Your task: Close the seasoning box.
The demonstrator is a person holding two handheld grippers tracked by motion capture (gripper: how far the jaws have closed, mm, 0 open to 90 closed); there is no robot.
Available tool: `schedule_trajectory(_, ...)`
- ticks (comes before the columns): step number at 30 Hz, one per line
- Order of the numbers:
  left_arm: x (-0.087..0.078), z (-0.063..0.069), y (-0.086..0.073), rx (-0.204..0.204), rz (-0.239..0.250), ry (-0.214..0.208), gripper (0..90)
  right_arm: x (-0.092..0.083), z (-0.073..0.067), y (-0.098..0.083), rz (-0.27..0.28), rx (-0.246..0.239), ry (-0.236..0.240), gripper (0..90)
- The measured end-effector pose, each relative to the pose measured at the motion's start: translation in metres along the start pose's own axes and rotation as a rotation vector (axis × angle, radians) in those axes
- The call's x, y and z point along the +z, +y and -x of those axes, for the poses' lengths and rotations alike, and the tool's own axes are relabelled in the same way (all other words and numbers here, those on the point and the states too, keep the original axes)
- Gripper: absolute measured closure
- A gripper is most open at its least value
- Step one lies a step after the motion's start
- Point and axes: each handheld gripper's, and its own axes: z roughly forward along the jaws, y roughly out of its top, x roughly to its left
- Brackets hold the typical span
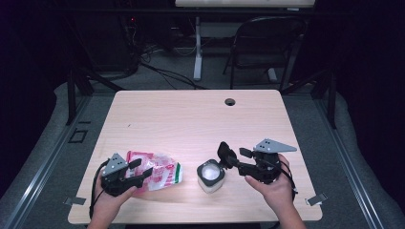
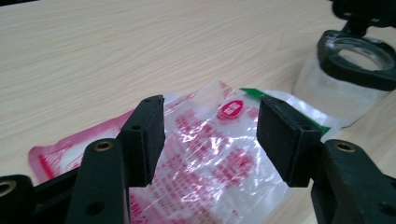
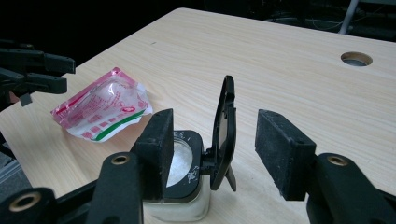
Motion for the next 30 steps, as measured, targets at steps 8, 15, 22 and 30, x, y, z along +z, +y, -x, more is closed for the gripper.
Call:
schedule_trajectory(8, -0.004, -0.012, -0.002, -0.040, 0.001, 0.034, 44.7, 0.001, 0.004, -0.001, 0.003, -0.013, -0.002, 49.2)
schedule_trajectory(15, -0.006, -0.017, -0.004, -0.050, 0.004, 0.057, 46.9, 0.002, 0.007, -0.001, -0.065, -0.032, -0.036, 60.9)
schedule_trajectory(22, -0.006, -0.021, -0.005, -0.081, 0.003, 0.077, 46.9, 0.004, 0.014, 0.006, -0.020, -0.008, -0.021, 56.3)
schedule_trajectory(30, -0.006, -0.023, -0.006, -0.099, -0.010, 0.085, 46.6, 0.007, 0.021, 0.012, -0.005, 0.027, -0.033, 61.6)
